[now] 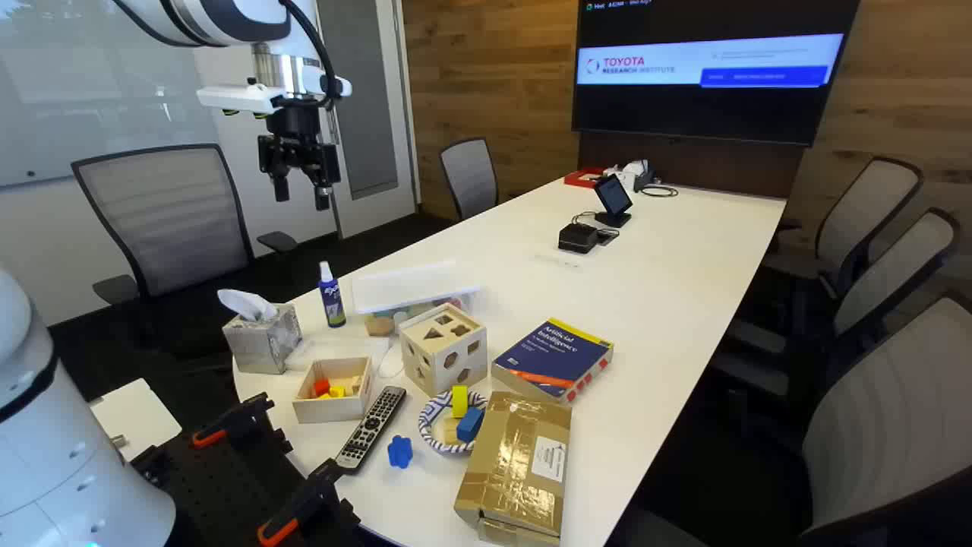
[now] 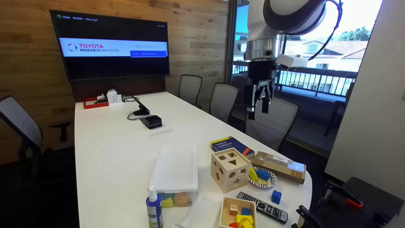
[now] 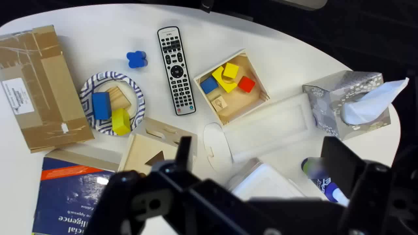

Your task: Put the blue block in the wooden toy box.

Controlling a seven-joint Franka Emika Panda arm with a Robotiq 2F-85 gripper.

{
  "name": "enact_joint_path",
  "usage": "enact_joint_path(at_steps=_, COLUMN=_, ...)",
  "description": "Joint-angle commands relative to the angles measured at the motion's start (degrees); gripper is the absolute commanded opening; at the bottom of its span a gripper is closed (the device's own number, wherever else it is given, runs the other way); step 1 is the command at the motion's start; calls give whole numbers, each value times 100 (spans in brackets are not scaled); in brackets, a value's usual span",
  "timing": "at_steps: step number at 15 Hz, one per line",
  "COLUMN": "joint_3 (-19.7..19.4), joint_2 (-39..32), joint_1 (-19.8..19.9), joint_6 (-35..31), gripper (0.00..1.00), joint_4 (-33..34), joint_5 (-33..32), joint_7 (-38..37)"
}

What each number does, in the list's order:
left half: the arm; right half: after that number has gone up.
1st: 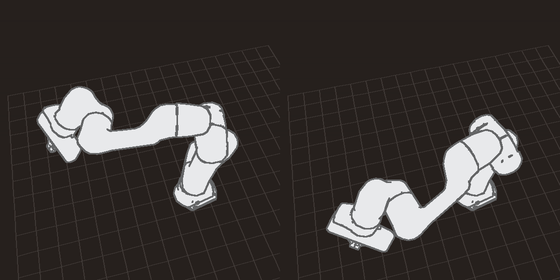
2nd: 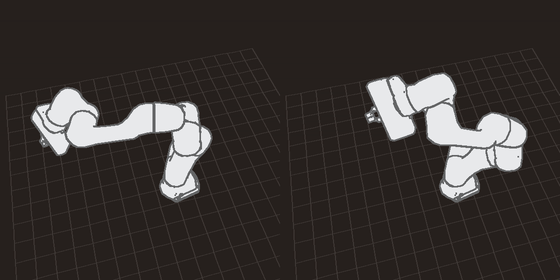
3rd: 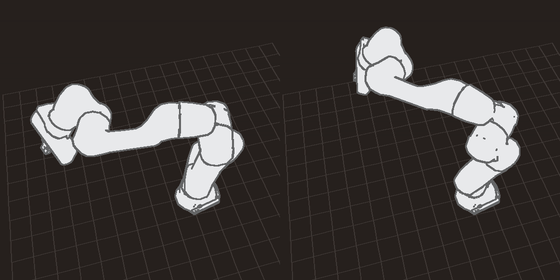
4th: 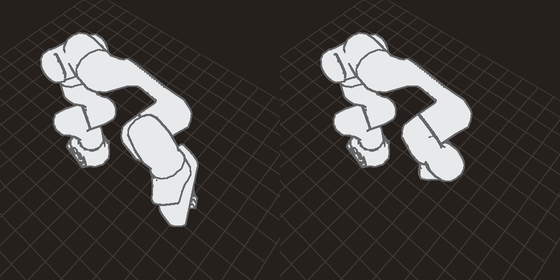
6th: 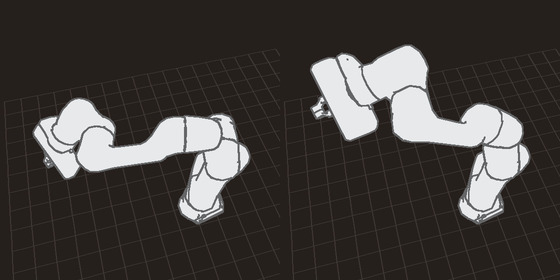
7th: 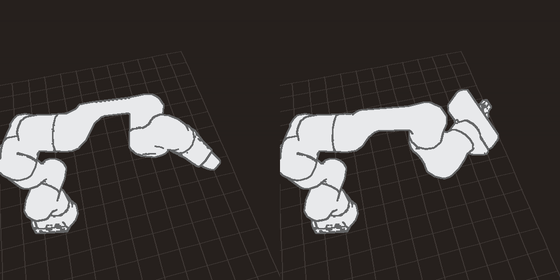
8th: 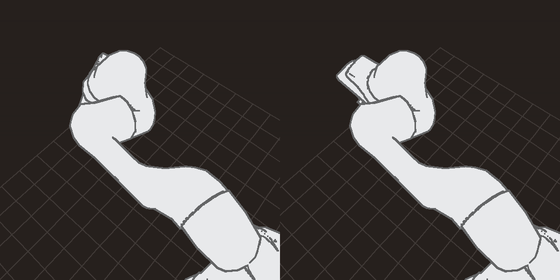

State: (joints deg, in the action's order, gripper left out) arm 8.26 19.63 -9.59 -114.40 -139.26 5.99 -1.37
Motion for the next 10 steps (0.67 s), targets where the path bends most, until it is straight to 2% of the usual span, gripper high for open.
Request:
enact_joint_path(at_steps=1, joint_3=10, joint_2=-1, joint_1=10, joint_6=9, gripper=100, joint_4=7, joint_5=3, joint_7=2)
enact_joint_path(at_steps=5, joint_3=-71, joint_2=-188, joint_1=145, joint_6=-386, gripper=100, joint_4=-31, joint_5=122, joint_7=-303)
enact_joint_path(at_steps=8, joint_3=-180, joint_2=-499, joint_1=287, joint_6=-1190, gripper=100, joint_4=-321, joint_5=461, joint_7=-753)
enact_joint_path(at_steps=10, joint_3=-623, joint_2=-1013, joint_1=655, joint_6=-1626, gripper=100, joint_4=-196, joint_5=492, joint_7=-464)
